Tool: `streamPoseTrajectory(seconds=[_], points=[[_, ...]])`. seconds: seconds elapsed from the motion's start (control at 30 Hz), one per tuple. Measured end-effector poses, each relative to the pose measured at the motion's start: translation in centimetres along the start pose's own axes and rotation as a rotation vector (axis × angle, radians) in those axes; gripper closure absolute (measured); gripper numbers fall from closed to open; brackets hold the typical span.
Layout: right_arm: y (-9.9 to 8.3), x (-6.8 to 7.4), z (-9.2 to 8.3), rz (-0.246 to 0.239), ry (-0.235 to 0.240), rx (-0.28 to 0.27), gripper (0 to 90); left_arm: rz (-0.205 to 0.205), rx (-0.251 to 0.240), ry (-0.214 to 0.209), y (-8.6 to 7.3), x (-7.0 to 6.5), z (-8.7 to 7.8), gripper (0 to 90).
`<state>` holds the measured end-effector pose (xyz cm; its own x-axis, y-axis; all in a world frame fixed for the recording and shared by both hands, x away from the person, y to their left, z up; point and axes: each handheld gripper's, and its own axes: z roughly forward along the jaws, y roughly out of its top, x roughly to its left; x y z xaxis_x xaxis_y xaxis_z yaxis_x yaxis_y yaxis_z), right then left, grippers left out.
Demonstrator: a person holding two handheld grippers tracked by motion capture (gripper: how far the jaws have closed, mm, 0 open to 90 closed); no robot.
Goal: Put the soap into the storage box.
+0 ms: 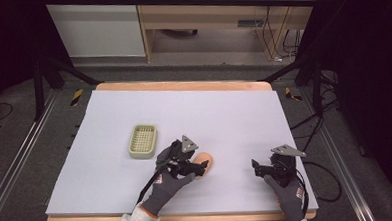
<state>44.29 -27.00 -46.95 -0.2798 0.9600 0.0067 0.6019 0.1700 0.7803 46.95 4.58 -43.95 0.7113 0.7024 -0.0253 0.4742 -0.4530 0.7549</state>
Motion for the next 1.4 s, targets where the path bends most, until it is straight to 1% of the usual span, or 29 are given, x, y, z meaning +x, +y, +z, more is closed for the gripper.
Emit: streamPoseTrajectory(seconds=[0.47,0.77,0.97,1.03,1.4], points=[[0.0,0.0,0.1,0.0,0.001,0.003,8.7,0.012,0.055,0.004,-0.1,-0.4,2.1,23.7],[0.0,0.0,0.1,0.003,0.003,0.007,8.7,0.002,0.086,-0.005,-0.5,-0.5,3.2,24.0],[0.0,0.0,0.1,0.004,0.002,0.008,8.6,0.006,0.101,-0.002,-0.6,-0.5,3.6,24.9],[0.0,0.0,0.2,-0.004,-0.006,0.008,8.6,0.004,0.105,-0.003,-0.6,-0.4,3.7,25.1],[0.0,0.0,0.2,0.001,-0.004,0.012,8.5,0.0,0.124,-0.009,-0.8,-0.6,4.1,28.1]])
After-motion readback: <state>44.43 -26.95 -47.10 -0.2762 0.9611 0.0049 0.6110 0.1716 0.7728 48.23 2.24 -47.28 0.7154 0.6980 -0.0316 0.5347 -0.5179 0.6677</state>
